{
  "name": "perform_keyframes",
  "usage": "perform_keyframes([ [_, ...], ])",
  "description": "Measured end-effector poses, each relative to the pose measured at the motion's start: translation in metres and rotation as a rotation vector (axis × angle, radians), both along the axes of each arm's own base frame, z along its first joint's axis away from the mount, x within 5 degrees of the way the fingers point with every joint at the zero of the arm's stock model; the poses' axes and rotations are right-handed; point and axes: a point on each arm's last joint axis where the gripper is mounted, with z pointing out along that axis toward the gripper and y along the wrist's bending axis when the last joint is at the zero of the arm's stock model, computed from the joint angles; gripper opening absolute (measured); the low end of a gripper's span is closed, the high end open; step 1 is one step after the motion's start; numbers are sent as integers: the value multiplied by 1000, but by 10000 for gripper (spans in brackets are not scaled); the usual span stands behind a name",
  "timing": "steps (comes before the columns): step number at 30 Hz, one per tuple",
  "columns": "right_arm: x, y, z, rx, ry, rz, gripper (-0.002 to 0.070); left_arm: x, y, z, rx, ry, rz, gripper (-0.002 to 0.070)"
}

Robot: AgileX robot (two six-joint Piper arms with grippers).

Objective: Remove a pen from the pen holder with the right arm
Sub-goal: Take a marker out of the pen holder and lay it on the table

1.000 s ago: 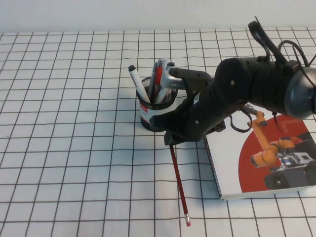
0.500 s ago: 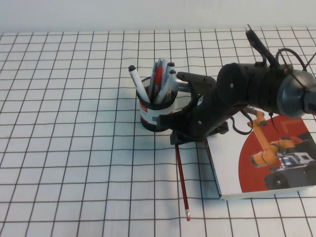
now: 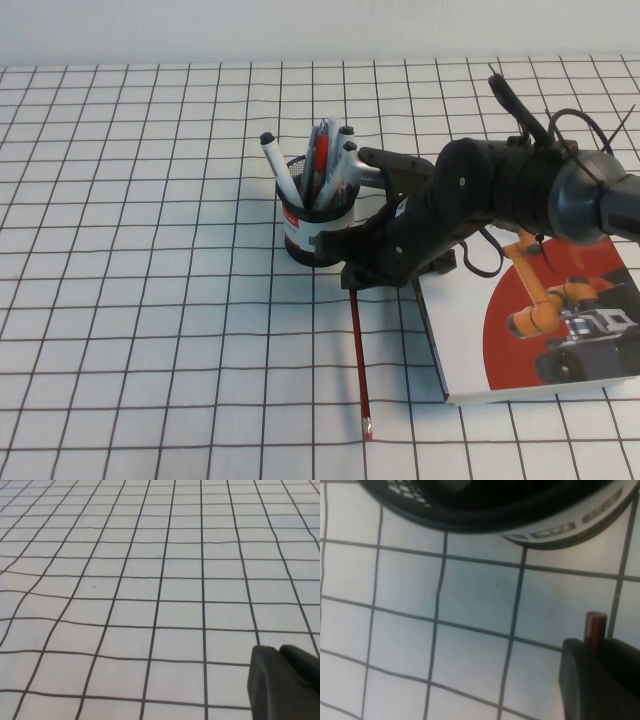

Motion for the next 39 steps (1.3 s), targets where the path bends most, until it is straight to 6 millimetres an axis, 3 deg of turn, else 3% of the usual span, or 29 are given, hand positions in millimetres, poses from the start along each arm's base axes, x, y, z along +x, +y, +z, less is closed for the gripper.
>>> perform_keyframes([
  [7,2,1,-10,-9,14,-4,57,0,0,0,0,0,0,-3],
  [14,2,1,-10,-7,15,-5,352,0,0,0,0,0,0,-3],
  [18,1,1,-7,2,13,-7,402,0,0,0,0,0,0,-3],
  [21,-4,-2,10,5,4,9,377,0,0,0,0,0,0,-3],
  [23,-11,-7,32,0,-29,32,337,0,0,0,0,0,0,-3],
  [25,-22,-13,56,-3,-72,54,274,0,0,0,0,0,0,-3],
  [29,-53,-31,108,-13,-168,105,73,0,0,0,0,0,0,-3],
  [31,-69,-43,132,-29,-207,125,22,0,0,0,0,0,0,-3],
  [36,-107,-73,178,-74,-277,187,-9,0,0,0,0,0,0,-3],
  [39,-131,-91,191,-87,-308,202,-13,0,0,0,0,0,0,-3],
])
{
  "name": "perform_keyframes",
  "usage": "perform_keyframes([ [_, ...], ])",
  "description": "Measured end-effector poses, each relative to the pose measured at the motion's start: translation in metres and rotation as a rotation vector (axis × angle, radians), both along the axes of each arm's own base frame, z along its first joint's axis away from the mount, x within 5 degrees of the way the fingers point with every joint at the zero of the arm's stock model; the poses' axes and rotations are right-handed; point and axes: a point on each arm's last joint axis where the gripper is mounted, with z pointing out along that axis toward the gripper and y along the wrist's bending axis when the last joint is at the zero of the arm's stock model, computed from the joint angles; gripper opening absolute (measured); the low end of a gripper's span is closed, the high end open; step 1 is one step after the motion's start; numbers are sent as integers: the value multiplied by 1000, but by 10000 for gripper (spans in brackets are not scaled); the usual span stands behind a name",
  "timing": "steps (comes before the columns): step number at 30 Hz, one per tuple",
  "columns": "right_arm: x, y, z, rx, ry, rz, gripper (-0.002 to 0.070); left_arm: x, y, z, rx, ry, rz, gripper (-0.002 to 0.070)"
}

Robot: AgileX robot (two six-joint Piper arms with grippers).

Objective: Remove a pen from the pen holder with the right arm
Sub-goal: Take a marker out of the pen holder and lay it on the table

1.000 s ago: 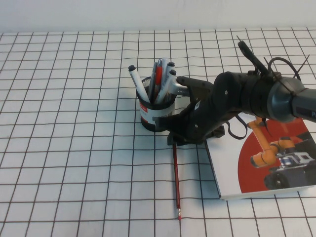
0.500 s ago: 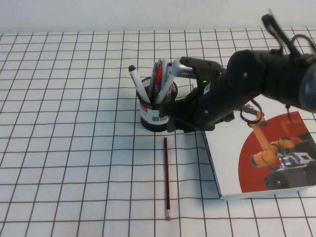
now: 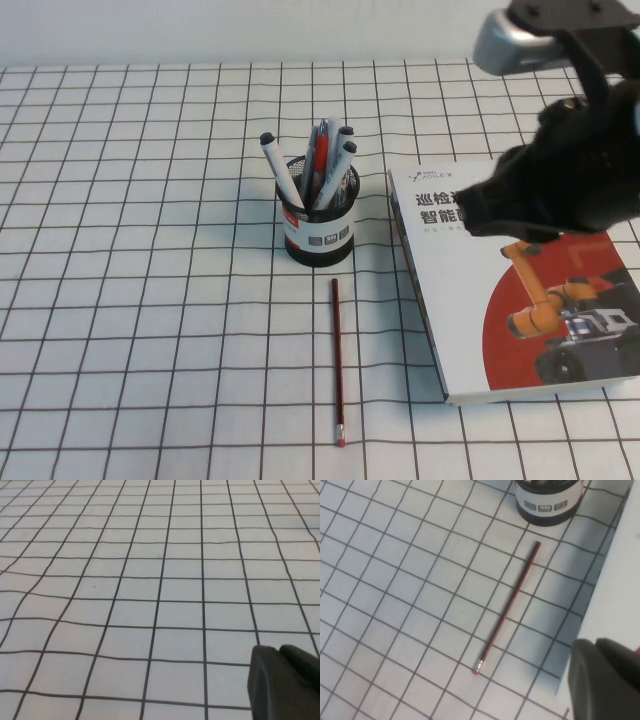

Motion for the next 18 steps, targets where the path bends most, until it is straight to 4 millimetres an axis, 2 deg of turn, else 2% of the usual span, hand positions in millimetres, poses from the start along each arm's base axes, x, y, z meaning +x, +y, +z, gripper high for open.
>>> perform_keyframes([
  [3,-28,-21,7,7,-39,3,-14,0,0,0,0,0,0,-3],
  [10,-84,-61,5,-40,-31,21,-15,0,0,0,0,0,0,-3],
  [14,-94,-76,-5,-126,-67,9,-15,0,0,0,0,0,0,-3],
  [18,-91,-81,-28,-179,-97,-3,-15,0,0,0,0,0,0,-3],
])
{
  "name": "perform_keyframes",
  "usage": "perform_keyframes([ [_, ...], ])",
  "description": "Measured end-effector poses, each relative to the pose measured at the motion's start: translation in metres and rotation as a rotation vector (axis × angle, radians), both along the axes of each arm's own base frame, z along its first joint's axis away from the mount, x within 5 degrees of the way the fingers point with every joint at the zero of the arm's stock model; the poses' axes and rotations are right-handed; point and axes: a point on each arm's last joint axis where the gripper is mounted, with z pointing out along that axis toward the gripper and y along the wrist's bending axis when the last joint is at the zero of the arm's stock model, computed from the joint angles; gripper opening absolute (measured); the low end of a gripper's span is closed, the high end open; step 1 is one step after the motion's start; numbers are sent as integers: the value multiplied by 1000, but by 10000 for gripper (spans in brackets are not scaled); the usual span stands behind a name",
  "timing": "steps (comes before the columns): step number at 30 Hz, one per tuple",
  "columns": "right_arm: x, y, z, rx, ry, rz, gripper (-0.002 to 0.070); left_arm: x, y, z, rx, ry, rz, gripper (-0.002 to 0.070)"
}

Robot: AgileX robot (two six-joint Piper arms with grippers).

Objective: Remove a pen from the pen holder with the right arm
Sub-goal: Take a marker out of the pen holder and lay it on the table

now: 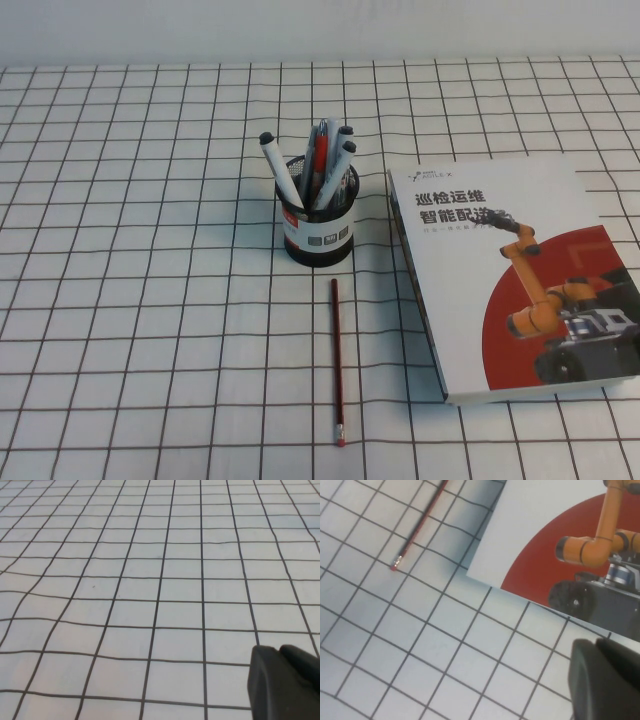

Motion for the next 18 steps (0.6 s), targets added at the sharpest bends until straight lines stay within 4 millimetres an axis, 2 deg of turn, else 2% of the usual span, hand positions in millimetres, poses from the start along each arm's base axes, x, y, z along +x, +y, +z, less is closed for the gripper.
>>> perform_keyframes([
  [5,7,-6,-35,24,-99,-47,-15,0,0,0,0,0,0,-3],
  [9,4,-36,-70,80,-223,-207,-15,0,0,0,0,0,0,-3],
  [13,-11,-68,-113,109,-362,-401,-15,0,0,0,-2,0,1,-3],
  [18,-38,-83,-149,142,-522,-512,-15,0,0,0,-2,0,1,-3],
])
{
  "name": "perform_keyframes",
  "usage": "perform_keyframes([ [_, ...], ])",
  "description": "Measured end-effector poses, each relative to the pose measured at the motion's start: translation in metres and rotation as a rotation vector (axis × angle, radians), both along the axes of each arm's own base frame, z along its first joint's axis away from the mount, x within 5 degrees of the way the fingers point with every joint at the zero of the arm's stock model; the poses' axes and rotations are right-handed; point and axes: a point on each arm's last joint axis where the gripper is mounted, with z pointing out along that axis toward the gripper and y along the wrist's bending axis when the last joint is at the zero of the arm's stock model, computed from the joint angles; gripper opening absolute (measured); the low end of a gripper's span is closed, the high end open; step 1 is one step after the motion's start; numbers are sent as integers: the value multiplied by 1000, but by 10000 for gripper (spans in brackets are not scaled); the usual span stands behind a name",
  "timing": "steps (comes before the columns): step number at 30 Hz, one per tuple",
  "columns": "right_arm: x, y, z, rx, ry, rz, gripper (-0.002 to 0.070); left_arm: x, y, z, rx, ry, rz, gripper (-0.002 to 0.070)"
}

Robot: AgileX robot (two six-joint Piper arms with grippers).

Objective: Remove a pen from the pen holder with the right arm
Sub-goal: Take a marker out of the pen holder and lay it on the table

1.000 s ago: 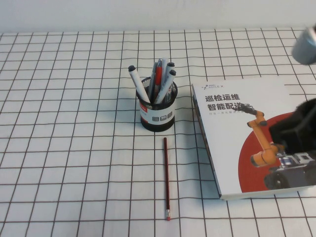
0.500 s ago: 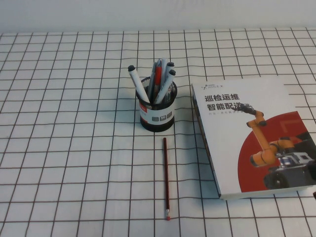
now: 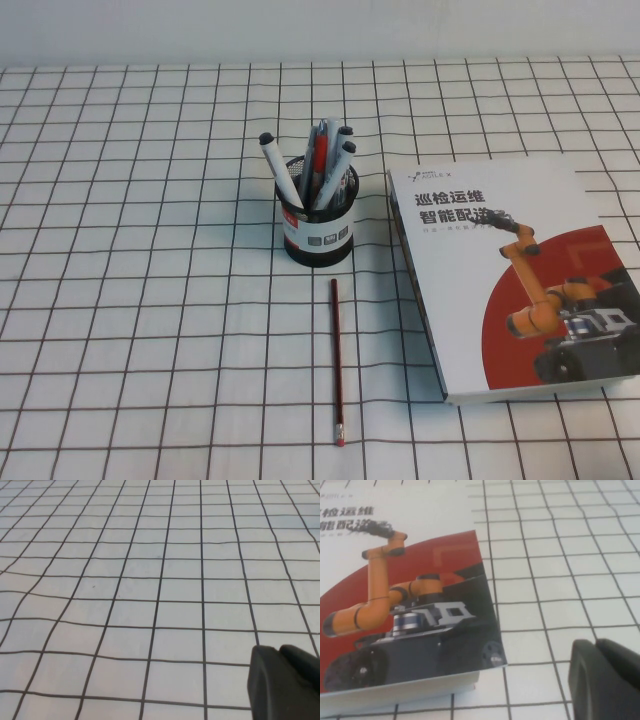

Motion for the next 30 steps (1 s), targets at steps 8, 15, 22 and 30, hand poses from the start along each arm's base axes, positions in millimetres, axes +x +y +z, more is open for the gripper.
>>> perform_keyframes([
  [8,-24,-2,-19,7,-217,-18,-15,0,0,0,0,0,0,-3],
  [15,-34,-3,-24,4,-204,-33,-16,0,0,0,0,0,0,-3],
  [22,-34,-4,-27,4,-171,-37,-16,0,0,0,0,0,0,-3],
  [30,-36,1,-33,-4,-107,15,-17,0,0,0,0,0,0,-3],
])
